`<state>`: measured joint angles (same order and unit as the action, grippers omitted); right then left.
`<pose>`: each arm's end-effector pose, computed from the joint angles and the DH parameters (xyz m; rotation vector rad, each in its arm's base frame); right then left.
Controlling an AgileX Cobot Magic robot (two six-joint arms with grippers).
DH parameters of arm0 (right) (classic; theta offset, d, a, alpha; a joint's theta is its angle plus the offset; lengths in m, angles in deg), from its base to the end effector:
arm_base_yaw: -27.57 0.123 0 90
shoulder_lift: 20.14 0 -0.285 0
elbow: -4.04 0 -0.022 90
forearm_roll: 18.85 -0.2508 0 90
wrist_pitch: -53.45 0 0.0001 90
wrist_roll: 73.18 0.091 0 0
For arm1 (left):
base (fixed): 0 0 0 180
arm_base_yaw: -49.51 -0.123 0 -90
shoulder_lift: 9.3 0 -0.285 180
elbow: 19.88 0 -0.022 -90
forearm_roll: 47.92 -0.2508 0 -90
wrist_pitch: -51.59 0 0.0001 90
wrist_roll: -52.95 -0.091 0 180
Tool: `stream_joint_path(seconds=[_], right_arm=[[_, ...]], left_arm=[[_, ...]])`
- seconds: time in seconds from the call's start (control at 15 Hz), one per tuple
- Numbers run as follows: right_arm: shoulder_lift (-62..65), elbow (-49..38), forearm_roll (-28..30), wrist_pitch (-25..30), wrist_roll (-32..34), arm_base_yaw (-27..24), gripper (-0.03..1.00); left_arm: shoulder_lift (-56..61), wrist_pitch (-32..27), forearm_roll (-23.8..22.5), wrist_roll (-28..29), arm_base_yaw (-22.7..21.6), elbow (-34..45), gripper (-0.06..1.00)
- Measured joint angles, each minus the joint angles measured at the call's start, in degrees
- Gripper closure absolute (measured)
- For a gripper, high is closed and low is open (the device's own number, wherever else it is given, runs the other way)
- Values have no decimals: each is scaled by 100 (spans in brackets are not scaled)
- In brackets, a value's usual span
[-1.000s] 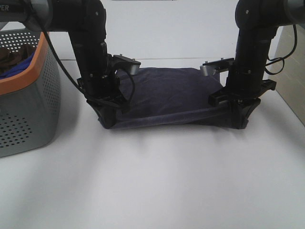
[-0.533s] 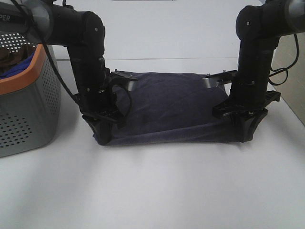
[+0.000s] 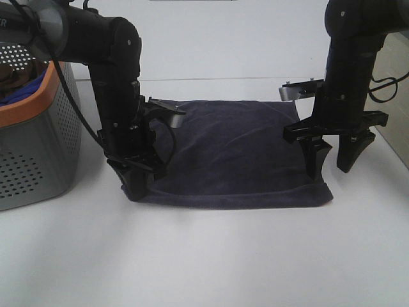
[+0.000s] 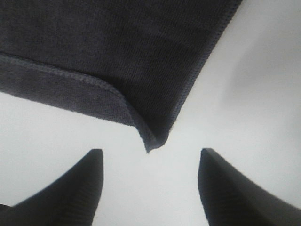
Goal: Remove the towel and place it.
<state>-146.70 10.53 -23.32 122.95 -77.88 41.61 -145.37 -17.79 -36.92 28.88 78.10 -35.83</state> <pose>0.3697 0.0993 0.1558 0.4342 -2.9364 -0.0845 0.3600 -0.2147 0.1255 -1.2018 -2.7044 0.2483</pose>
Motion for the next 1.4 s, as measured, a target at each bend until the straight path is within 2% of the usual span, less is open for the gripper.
stream_joint_path(seconds=[0.2,0.27,0.33,0.47,0.53,0.6,0.67,1.0,1.27,1.4], right_arm=[[544,0,-97,0,126,0,44],[739,0,-97,0,195,0,44],[928,0,-103,0,275,0,44],[1278,0,-109,0,418,0,44],[1461,0,-115,0,470,0,44],[1753,0,-115,0,602,0,43],[1891,0,-115,0,710,0,43],[2338,0,-115,6,882,0,42],[2767,0,160,-23,1639,0,42],[3037,0,298,-189,1960,-195,42]], left_arm=[[0,0,0,0,0,0,94],[0,0,0,6,0,0,90],[0,0,0,46,0,0,81],[0,0,0,252,0,0,54],[0,0,-6,390,0,0,36],[34,0,-103,544,0,0,13],[109,0,-201,567,0,-11,8],[527,-6,-258,865,0,-882,6],[647,-11,-252,1318,0,-2108,5],[773,-17,-361,1593,0,-2544,5]])
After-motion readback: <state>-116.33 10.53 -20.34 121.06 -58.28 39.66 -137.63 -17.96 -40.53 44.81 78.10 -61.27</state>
